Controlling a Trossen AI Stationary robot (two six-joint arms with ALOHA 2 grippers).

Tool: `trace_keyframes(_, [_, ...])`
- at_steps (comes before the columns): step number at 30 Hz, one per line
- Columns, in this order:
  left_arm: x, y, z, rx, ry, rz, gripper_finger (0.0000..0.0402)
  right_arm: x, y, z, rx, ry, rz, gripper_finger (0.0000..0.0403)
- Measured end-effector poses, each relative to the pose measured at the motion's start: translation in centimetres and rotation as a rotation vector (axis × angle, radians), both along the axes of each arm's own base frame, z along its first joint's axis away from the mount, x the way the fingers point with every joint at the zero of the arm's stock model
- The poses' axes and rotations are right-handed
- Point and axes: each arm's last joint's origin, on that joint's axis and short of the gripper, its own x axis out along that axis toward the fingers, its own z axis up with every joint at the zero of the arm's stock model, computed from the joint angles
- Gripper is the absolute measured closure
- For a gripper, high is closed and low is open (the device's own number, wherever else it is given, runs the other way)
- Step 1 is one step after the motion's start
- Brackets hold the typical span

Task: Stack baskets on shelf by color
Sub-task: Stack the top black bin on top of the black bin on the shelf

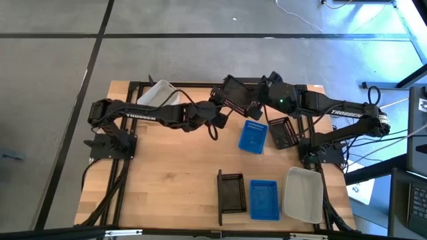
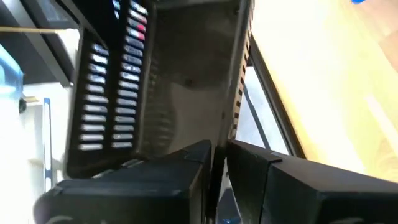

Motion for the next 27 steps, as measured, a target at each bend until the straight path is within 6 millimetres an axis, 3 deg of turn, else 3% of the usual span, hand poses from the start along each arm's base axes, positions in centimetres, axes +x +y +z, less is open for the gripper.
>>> trace_keyframes(12, [0.2,-2.1,-0.1,-0.004,0.032,-0.144,0.0358,-0.3,0.0,-0.4,-0.062,0.102,-0.020,0.0400])
trace_keyframes(21, [0.1,-2.6,-1.0,-0.315,-0.095,-0.157,0.0358,-0.3,-0.2,-0.1,-0.203,0.193,-0.012,0.0400])
trace_keyframes(27, [-0.2,-3.2,-1.4,-0.501,-0.214,-0.078,0.0358,-0.4,-0.3,0.0,-0.164,0.153,-0.056,0.0400])
